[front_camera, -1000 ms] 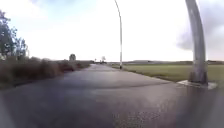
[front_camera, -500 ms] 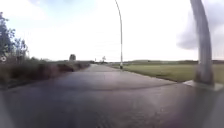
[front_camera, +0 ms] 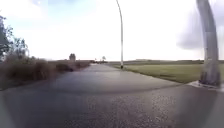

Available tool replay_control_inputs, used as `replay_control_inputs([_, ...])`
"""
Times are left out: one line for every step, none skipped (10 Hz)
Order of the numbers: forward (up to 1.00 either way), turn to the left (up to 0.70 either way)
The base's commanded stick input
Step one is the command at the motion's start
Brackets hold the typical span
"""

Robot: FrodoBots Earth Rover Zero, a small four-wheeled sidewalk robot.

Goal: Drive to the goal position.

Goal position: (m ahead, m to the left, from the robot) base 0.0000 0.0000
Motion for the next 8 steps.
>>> replay_control_inputs([0.45, 0.00])
replay_control_inputs([0.45, 0.00])
replay_control_inputs([0.45, 0.00])
replay_control_inputs([0.45, 0.00])
replay_control_inputs([0.45, 0.00])
replay_control_inputs([0.45, 0.00])
replay_control_inputs([0.45, 0.00])
replay_control_inputs([0.45, 0.00])
